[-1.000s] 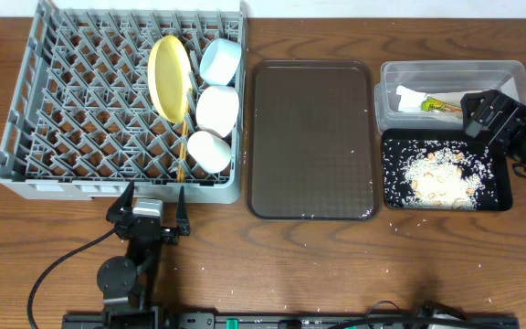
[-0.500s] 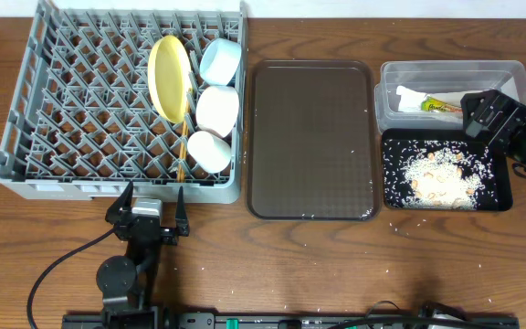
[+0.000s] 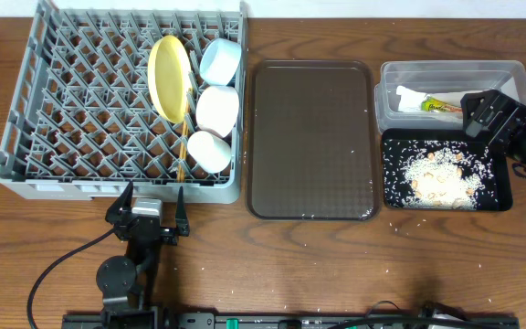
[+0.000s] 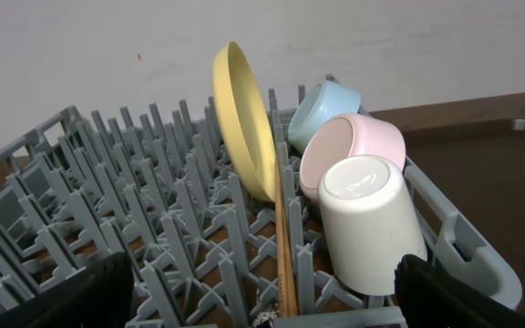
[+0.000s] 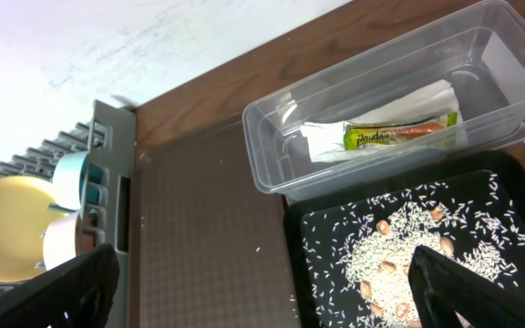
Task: Sort waste into correct bins and load items into the dishwasher
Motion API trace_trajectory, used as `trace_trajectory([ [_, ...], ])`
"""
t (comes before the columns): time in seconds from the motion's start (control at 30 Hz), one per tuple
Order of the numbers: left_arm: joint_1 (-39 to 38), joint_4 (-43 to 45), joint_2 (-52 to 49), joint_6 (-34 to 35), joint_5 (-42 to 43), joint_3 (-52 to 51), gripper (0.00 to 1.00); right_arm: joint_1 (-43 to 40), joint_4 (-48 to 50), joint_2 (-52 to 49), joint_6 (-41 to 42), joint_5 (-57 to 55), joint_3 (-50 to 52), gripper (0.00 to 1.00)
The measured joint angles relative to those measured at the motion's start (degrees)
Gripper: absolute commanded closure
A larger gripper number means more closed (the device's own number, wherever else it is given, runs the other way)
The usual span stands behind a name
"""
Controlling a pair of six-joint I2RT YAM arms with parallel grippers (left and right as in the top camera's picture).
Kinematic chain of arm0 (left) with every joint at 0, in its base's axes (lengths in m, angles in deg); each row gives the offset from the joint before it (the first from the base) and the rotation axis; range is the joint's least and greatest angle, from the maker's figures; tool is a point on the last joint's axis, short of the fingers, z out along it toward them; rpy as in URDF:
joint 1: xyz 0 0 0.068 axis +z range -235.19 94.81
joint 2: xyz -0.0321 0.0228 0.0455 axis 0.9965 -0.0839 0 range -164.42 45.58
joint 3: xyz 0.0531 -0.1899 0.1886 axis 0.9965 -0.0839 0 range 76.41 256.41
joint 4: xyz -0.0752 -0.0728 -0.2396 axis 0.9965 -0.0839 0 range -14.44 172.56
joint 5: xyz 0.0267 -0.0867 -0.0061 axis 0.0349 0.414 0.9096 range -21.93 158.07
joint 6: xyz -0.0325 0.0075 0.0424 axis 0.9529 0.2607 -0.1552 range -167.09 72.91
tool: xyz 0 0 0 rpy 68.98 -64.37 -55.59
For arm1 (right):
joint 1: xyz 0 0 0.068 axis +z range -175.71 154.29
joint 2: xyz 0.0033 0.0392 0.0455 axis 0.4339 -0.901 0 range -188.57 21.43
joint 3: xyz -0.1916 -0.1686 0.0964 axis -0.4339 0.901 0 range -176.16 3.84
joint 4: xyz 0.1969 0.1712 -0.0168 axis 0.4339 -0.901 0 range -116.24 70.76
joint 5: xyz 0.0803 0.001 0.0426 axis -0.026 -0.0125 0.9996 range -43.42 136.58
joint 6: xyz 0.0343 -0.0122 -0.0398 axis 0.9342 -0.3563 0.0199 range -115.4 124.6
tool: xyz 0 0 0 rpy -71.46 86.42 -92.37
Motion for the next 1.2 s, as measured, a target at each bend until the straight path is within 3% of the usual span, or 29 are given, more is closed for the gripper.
trace_trajectory([
  [0.93,0.00,-0.02,0.00,0.00,0.00,0.00,0.07,0.63,0.17,0.13,-2.51,-0.57,0.04,0.01],
  [1.07,0.00,-0.15,0.00,0.00,0.00,0.09,0.07,5.55,4.15,3.65,-4.83,-5.03,3.80,0.01],
  [1.2,0.02,-0.39,0.00,0.00,0.02,0.20,0.07,11.41,13.79,13.51,-5.97,-10.19,14.01,0.01],
])
